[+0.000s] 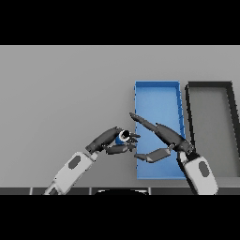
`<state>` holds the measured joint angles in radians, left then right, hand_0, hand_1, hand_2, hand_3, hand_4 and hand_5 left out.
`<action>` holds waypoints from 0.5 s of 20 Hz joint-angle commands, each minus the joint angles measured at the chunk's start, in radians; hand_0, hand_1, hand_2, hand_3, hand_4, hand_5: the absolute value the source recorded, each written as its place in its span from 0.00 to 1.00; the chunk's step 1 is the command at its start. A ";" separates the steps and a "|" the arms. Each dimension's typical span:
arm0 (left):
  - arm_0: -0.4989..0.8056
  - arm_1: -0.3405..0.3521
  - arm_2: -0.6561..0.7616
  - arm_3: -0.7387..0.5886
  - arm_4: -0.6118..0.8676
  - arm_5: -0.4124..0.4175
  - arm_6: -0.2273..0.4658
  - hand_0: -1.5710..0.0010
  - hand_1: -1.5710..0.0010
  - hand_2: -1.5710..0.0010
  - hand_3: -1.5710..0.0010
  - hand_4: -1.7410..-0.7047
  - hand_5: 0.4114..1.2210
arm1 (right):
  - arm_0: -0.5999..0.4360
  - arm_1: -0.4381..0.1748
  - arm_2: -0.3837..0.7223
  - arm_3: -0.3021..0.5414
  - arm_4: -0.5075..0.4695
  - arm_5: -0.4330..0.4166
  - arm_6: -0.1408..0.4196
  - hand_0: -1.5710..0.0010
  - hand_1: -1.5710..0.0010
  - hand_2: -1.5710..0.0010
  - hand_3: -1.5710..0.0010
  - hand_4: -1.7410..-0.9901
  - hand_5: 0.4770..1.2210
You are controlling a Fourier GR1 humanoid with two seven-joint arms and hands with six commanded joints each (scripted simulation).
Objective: Pick up the blue pipe and place it into the blue bin.
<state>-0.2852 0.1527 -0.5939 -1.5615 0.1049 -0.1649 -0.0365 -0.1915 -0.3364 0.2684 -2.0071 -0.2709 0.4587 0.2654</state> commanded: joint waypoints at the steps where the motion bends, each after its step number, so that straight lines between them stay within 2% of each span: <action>1: 0.009 0.006 -0.001 -0.008 -0.001 -0.004 -0.018 0.00 0.00 0.00 0.05 0.00 1.00 | -0.028 0.013 0.014 0.019 0.000 0.008 0.006 1.00 1.00 1.00 1.00 0.62 0.07; 5: 0.004 -0.002 -0.002 0.001 0.008 -0.025 -0.041 0.00 0.00 0.00 0.03 0.00 1.00 | -0.099 0.056 0.071 0.052 0.004 0.027 0.061 1.00 1.00 1.00 1.00 0.68 0.07; 7: 0.005 0.004 0.001 -0.011 0.015 -0.027 -0.012 0.00 0.00 0.00 0.02 0.00 1.00 | -0.163 0.085 0.084 0.089 0.009 0.031 0.073 1.00 1.00 1.00 1.00 0.69 0.07; 10: -0.004 0.013 0.000 -0.004 -0.012 -0.023 -0.009 0.00 0.00 0.00 0.02 0.00 1.00 | -0.226 0.122 0.097 0.141 0.001 0.043 0.089 1.00 1.00 1.00 1.00 0.70 0.04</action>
<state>-0.2895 0.1658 -0.5939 -1.5658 0.0948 -0.1895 -0.0448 -0.4177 -0.2139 0.3655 -1.8659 -0.2694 0.5012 0.3553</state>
